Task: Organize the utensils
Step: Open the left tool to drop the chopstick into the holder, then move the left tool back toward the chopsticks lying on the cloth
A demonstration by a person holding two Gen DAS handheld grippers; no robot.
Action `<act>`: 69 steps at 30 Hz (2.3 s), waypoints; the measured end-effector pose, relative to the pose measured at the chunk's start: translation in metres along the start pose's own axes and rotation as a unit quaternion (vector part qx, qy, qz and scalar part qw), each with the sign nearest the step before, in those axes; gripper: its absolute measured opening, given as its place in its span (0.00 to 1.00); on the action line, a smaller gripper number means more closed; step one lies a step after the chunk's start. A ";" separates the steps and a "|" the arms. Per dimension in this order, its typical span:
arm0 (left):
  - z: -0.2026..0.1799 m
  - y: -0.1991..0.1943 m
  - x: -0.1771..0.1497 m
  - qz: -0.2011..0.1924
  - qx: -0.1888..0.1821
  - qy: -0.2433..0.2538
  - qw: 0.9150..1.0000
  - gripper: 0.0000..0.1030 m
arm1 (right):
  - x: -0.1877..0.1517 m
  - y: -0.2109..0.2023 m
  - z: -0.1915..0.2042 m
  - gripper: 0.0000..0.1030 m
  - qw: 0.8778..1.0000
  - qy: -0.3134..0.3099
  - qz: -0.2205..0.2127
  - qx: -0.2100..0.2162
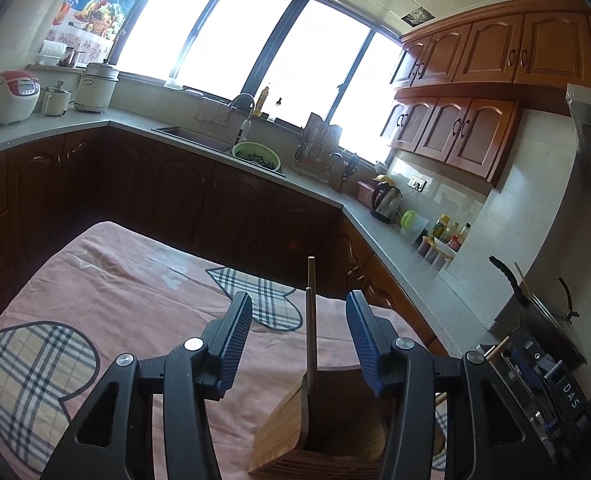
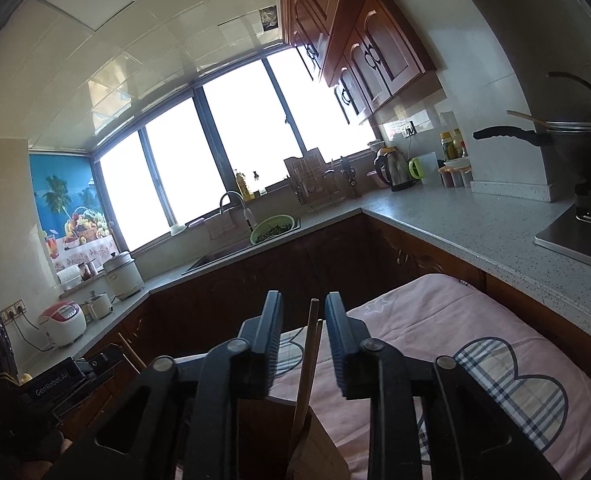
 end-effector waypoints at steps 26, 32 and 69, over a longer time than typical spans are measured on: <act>-0.024 -0.201 -0.065 0.100 0.051 0.006 0.994 0.77 | -0.045 -0.151 -0.020 0.93 0.996 -0.037 0.058 0.063; -0.029 -0.228 -0.082 0.114 0.053 0.006 0.992 0.78 | -0.073 -0.173 -0.032 0.93 0.994 -0.047 0.080 0.052; -0.024 -0.193 -0.140 0.215 0.084 0.027 0.973 0.76 | -0.162 -0.178 -0.043 0.93 0.981 -0.078 0.175 0.037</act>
Point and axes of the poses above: each gripper's, at about its wrist camera, not at the fingertips, and y roughly the way its jaws point, z to its left, x to its top, the point moved 10 cm from there along y, roughly the way its jaws point, and after that the axes turned 12 degrees about -x, right-handed, at the moved point
